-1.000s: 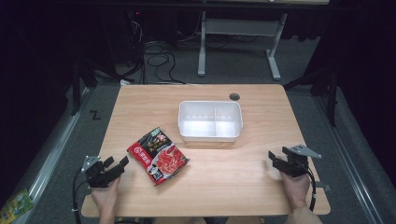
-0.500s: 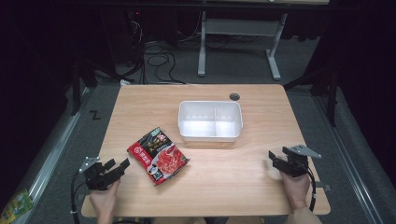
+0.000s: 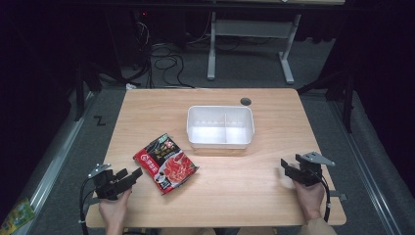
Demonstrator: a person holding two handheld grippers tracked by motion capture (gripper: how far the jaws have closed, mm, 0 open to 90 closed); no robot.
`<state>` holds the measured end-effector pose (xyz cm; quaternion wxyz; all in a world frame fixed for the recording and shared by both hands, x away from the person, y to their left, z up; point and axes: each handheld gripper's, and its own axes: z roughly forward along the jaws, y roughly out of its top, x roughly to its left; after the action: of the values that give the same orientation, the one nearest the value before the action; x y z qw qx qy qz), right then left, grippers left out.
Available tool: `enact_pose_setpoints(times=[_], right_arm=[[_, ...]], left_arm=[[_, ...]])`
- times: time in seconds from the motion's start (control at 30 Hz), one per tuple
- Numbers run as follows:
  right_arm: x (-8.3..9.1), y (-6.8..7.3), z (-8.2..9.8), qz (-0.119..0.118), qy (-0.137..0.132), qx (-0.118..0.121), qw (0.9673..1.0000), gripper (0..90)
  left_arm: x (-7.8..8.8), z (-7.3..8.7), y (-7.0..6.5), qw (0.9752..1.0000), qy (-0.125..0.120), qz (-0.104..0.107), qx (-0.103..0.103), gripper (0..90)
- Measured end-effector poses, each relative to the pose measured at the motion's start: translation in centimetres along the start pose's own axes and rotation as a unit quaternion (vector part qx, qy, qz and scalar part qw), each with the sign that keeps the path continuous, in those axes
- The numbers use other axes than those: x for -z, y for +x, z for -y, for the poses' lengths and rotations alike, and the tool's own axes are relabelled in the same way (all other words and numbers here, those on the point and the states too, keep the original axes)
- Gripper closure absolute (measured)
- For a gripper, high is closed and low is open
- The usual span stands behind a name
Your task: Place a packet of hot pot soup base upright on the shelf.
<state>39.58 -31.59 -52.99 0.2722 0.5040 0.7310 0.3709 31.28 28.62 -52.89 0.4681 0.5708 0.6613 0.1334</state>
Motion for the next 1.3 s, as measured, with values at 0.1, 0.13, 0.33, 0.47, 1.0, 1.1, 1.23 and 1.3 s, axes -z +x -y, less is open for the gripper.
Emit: enact_pose_setpoints(times=[0.1, 0.13, 0.33, 0.47, 1.0, 1.1, 1.23, 1.3], right_arm=[[0.0, 0.0, 0.0, -0.001, 0.000, -0.004, 1.0000, 35.1], [0.0, 0.0, 0.0, -0.001, 0.000, -0.004, 1.0000, 35.1], [0.0, 0.0, 0.0, -0.004, 0.000, -0.002, 1.0000, 35.1], [0.0, 0.1, 0.0, -0.006, 0.001, 0.001, 1.0000, 35.1], [0.1, 0.1, 0.0, -0.006, 0.002, -0.002, 1.0000, 35.0], [0.0, 0.1, 0.0, -0.005, 0.001, -0.001, 1.0000, 35.0], [0.0, 0.1, 0.0, -0.004, 0.002, 0.004, 1.0000, 35.1], [0.0, 0.2, 0.0, -0.004, 0.007, 0.007, 0.9999, 35.1]], left_arm=[[-0.4, -0.4, -0.4, 0.9999, 0.011, 0.002, -0.001, 29.1], [-0.6, -0.5, -0.5, 0.9999, 0.013, 0.003, 0.000, 29.1], [-2.2, -1.7, -1.0, 0.9991, 0.041, -0.002, 0.013, 28.6], [-3.2, -2.6, -1.0, 0.9983, 0.052, -0.012, 0.024, 28.9], [-6.5, -4.3, -0.5, 0.9918, 0.108, -0.053, 0.043, 28.2], [-7.1, -4.1, -0.5, 0.9915, 0.107, -0.058, 0.046, 29.3], [-7.4, -4.4, -0.9, 0.9896, 0.119, -0.077, 0.020, 32.4], [-7.5, -4.4, -1.2, 0.9877, 0.128, -0.089, 0.001, 35.1]])
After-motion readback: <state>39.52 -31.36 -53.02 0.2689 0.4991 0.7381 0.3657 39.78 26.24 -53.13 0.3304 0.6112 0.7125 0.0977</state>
